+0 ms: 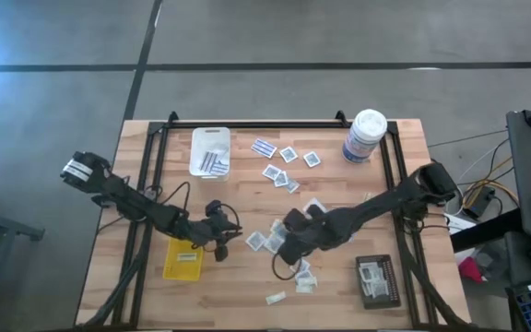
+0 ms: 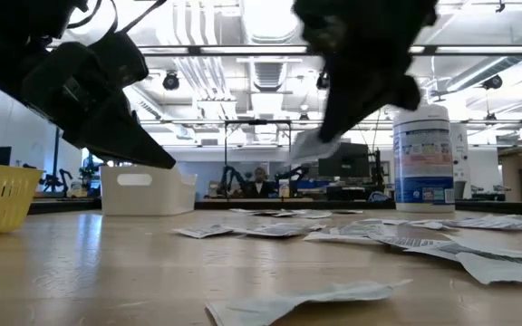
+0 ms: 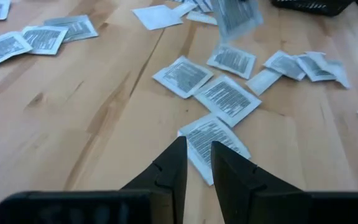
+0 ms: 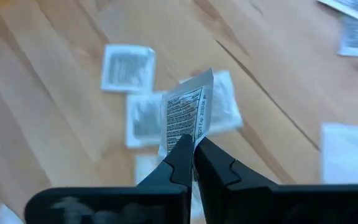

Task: Pick & Place First Aid Supplies
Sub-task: Put the towelette pack into the black bin

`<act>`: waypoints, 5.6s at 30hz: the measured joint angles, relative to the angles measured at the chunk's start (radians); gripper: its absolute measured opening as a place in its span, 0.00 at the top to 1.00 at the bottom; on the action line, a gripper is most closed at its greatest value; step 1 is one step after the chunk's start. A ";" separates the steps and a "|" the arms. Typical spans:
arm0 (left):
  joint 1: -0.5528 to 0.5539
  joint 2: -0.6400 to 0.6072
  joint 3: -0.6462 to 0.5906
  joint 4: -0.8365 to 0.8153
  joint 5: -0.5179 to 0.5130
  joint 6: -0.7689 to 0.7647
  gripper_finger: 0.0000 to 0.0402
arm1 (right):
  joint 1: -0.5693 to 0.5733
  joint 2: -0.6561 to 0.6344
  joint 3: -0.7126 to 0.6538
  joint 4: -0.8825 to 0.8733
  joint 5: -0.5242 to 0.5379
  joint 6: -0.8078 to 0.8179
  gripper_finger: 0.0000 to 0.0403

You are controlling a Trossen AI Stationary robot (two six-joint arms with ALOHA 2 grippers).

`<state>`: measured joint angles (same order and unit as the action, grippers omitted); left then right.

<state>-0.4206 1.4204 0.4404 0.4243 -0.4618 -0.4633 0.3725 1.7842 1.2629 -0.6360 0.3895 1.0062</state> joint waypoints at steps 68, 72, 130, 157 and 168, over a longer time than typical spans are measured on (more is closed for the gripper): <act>-0.022 -0.001 0.038 0.009 0.058 0.089 0.81 | 0.760 -0.456 -0.407 -0.146 -0.217 1.088 0.97; -0.022 -0.001 0.038 0.009 0.058 0.089 0.81 | 0.760 -0.444 -0.407 -0.154 -0.242 1.113 0.91; -0.017 0.295 0.231 0.182 0.124 0.232 0.81 | 0.268 -0.347 -0.407 0.185 0.344 0.430 0.81; 0.033 0.492 0.344 0.096 0.072 0.103 0.81 | 0.095 -0.082 -0.406 0.658 0.215 0.251 0.75; 0.033 0.492 0.341 0.055 0.098 0.043 0.81 | 0.051 -0.060 -0.404 0.680 0.153 0.277 0.69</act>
<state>-0.3878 1.9121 0.7818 0.4790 -0.3637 -0.4202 0.4231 1.7237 0.8589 0.0444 0.5429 1.2832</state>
